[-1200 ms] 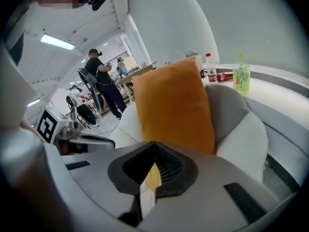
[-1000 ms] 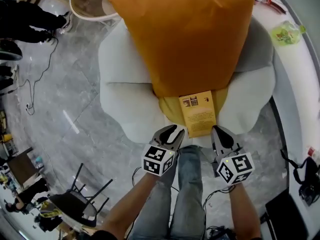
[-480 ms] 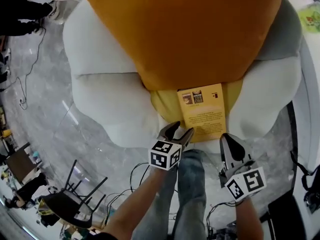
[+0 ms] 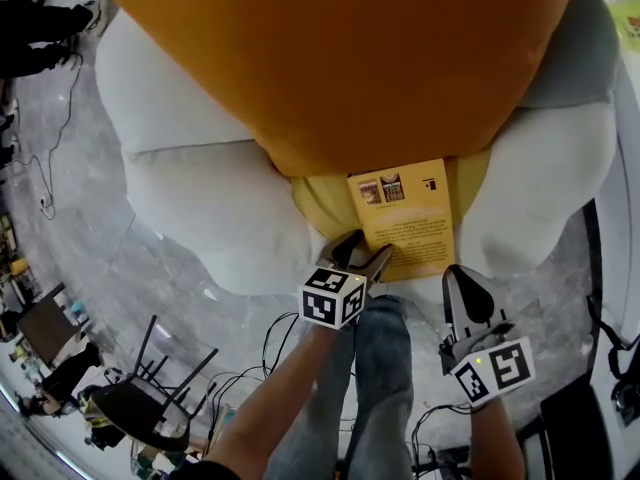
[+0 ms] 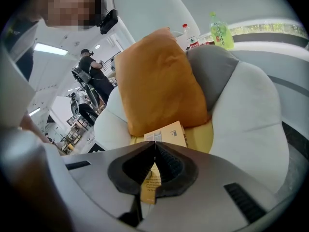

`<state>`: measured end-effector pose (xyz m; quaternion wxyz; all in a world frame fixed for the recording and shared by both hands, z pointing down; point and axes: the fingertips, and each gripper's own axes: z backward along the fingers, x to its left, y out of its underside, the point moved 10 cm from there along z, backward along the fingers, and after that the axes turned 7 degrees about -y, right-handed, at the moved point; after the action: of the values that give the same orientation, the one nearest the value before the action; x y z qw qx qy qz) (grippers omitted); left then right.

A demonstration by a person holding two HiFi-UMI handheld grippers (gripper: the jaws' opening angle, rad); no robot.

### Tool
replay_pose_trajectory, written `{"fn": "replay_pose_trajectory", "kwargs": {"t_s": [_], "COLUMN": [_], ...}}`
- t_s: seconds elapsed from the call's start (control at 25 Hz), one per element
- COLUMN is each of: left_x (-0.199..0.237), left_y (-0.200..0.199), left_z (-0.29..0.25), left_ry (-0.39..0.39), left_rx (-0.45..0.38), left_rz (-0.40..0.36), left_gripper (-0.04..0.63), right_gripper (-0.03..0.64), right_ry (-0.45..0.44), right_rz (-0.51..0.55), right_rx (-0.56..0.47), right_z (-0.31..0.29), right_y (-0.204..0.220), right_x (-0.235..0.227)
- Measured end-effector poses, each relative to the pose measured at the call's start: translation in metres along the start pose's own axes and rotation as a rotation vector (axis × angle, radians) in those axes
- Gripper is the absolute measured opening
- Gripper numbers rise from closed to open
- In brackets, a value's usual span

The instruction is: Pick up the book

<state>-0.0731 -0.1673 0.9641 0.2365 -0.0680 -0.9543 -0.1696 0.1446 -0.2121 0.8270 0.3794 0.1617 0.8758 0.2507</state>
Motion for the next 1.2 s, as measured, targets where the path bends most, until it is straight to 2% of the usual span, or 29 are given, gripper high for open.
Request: {"fn": "replay_pose_trajectory", "kwargs": {"t_s": [0.24, 0.4, 0.72, 0.92, 1.0, 1.08, 1.2], "left_x": [-0.007, -0.01, -0.005, -0.018, -0.028, -0.045, -0.065], "left_y": [-0.008, -0.012, -0.016, -0.02, -0.025, -0.033, -0.045], "left_z": [0.0, -0.001, -0.012, -0.004, 0.004, 0.01, 0.015], "left_ry": [-0.019, -0.023, 0.05, -0.024, -0.009, 0.017, 0.038], "left_rx": [0.024, 0.039, 0.066, 0.071, 0.038, 0.018, 0.027], "left_rz": [0.017, 0.076, 0.042, 0.012, 0.025, -0.024, -0.071], "left_gripper": [0.279, 0.279, 0.302, 0.284, 0.275, 0.242, 0.242], "right_gripper": [0.014, 0.014, 0.014, 0.014, 0.014, 0.014, 0.014], "right_ry": [-0.006, -0.012, -0.01, -0.015, -0.024, -0.033, -0.039], "right_rz": [-0.001, -0.006, -0.032, -0.042, -0.033, -0.019, -0.001], "right_rx": [-0.018, -0.01, -0.026, -0.027, -0.026, -0.029, -0.041], "right_z": [0.003, 0.006, 0.01, 0.013, 0.018, 0.024, 0.033], "right_y": [-0.013, -0.013, -0.007, -0.002, -0.008, -0.016, -0.031], "right_x": [0.0, -0.002, -0.011, -0.004, 0.002, 0.007, 0.011]}}
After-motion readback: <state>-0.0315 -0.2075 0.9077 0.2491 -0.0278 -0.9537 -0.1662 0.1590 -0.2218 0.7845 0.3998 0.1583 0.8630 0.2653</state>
